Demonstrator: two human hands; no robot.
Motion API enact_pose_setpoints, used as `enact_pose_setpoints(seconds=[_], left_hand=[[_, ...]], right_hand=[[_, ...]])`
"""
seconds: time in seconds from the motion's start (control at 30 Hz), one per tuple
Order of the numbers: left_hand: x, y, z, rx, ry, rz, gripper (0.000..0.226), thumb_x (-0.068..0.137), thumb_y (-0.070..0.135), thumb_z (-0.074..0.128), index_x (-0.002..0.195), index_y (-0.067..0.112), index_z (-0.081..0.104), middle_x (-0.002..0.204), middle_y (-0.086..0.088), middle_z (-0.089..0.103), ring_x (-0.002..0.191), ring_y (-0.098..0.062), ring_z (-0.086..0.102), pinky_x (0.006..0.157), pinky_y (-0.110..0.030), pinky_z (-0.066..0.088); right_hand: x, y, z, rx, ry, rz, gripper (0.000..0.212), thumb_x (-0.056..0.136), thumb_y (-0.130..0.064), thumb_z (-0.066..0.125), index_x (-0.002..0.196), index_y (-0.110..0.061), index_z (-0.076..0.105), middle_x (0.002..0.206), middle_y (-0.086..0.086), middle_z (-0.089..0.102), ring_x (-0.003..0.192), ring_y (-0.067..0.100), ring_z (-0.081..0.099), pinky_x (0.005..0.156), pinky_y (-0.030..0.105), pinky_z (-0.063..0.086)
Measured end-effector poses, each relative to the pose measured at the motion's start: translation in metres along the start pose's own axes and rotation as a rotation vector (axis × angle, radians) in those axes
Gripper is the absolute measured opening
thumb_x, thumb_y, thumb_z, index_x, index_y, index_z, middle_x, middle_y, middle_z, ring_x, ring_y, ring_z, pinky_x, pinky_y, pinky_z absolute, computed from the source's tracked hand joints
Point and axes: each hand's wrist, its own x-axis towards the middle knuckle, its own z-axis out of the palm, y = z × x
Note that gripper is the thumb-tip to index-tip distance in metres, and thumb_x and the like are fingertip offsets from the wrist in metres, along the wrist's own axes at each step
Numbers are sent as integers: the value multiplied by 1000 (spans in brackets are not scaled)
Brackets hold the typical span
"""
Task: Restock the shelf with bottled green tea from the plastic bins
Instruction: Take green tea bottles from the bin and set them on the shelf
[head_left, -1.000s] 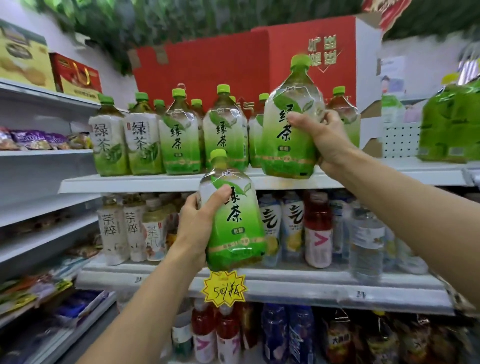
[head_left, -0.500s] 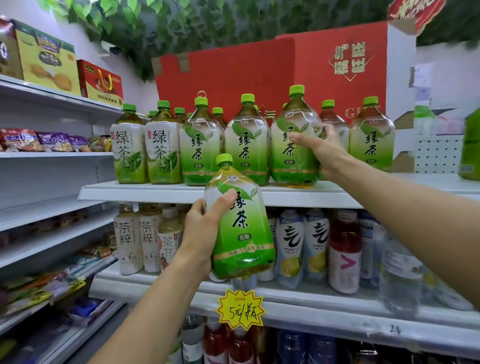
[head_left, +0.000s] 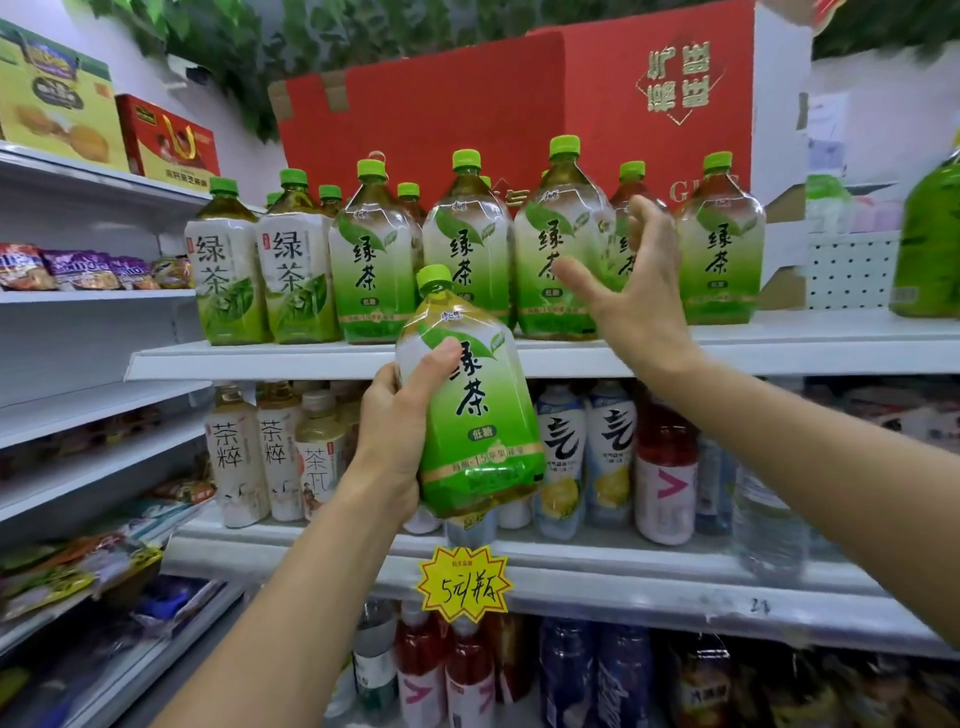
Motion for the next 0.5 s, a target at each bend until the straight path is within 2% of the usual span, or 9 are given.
enact_pose_setpoints(seconds=[0.07,0.13,0.2,0.27,0.37,0.43,0.5], left_hand=[[-2,1,9,-15,-1,37,89,52,47,86,125,4,60,109,-21,73,99,-40,72,81,-57,60],[-2,3,20,-18,1,83,89,51,46,87,124,4,58,109,-19,73,96,-38,73,78,-53,61],[-1,5,32,3,-4,125,88,48,47,87,122,8,58,105,-15,74,87,-30,75,70,-44,62],[-3,7,46,30,-35,146,85,49,46,88,120,12,56,103,-12,73,84,-24,75,69,-41,61],[-5,8,65,73,-76,159,81,54,45,90,121,14,55,109,-11,72,94,-26,74,83,-48,61],[-4,9,77,108,-108,177,93,48,53,91,125,16,53,115,-10,71,103,-27,71,91,-51,58],[-3,8,89,139,-157,199,106,44,58,92,132,18,49,121,-7,69,109,-26,69,95,-50,56]], right_hand=[[-41,-10,-7,2,-228,-27,101,74,-50,78,151,-18,20,145,1,37,130,12,37,109,32,34],[-73,-19,-13,74,-553,132,109,69,-47,83,153,-24,16,138,-8,47,122,4,50,102,27,45],[-85,-19,-17,267,-691,265,101,70,-31,86,149,-22,24,123,-12,60,105,-2,64,87,21,55],[-83,-17,-21,368,-645,305,93,69,-19,88,142,-21,31,119,-6,64,99,1,68,79,21,57],[-74,-17,-32,390,-573,297,86,64,-16,90,132,-22,37,109,-9,68,89,-3,68,71,15,55],[-67,-14,-42,424,-554,283,59,67,-7,86,111,-25,50,86,-17,73,76,-6,68,64,12,52],[-61,-9,-51,467,-524,301,51,65,-5,84,102,-25,54,80,-15,74,77,1,71,65,16,55]])
